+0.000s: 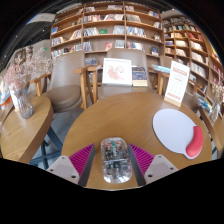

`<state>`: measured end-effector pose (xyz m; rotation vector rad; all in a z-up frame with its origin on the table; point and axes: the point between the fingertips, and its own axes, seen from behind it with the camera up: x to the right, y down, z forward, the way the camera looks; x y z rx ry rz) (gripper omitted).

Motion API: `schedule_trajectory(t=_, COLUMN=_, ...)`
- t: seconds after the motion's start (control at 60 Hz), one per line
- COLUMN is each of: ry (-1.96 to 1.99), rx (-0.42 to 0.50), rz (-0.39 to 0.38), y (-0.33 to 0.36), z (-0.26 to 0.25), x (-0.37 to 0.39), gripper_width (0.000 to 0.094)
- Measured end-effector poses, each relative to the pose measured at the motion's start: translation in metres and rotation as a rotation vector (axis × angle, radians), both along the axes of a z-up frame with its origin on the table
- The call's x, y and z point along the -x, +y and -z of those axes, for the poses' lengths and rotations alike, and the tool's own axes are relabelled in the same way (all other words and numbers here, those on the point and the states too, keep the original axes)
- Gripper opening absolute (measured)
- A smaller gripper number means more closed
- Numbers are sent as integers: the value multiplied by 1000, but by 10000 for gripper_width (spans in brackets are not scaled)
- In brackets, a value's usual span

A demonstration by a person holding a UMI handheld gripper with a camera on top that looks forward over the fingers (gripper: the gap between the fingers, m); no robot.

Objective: Arrange mouse

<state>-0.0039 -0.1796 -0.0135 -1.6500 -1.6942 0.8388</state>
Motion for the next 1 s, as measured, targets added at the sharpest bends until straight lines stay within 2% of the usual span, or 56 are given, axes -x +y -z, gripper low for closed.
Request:
schedule_trajectory(t=0.017, ry=3, rx=-3, rz=-2, y=0, z=0, x=1, gripper_width=655)
schedule_trajectory(t=0.033, ry=7, rx=-7, rz=-5, y=1, z=0, x=2, gripper_width=540)
schedule_trajectory(t=0.05, ry=11, rx=-5, rz=-13, y=-1, z=0, x=2, gripper_width=472)
schedule_trajectory(t=0.133, ry=-4, rx=-25, rz=-9, y=6, z=-1, x=1, gripper_width=434)
schedule_trajectory(t=0.25, ry=56, rx=-15, rz=-16, y=20, z=-45, x=6, gripper_width=434)
schedule_trajectory(t=0.383, ry=123, rx=-5, rz=11, y=72, z=-104, x=32, gripper_width=435)
schedule_trajectory(t=0.483, ry=162, rx=-81, rz=73, y=141, z=-123, x=63, gripper_width=435)
schedule_trajectory(t=0.633, ry=112, rx=-103, rz=160, y=226, z=-86, x=93, gripper_width=435)
schedule_trajectory(t=0.833, ry=20, rx=-59, rz=177, y=267, z=-16, x=98, gripper_width=435)
schedule_trajectory(t=0.917, ry=18, rx=-46, rz=177, y=269, z=-2, x=96, gripper_width=472)
schedule_trajectory(t=0.983, ry=23, rx=-36, rz=166, y=268, z=-2, x=95, gripper_width=534)
schedule_trajectory(t=1.0, ry=22, rx=-36, rz=167, y=269, z=-2, x=94, gripper_width=574)
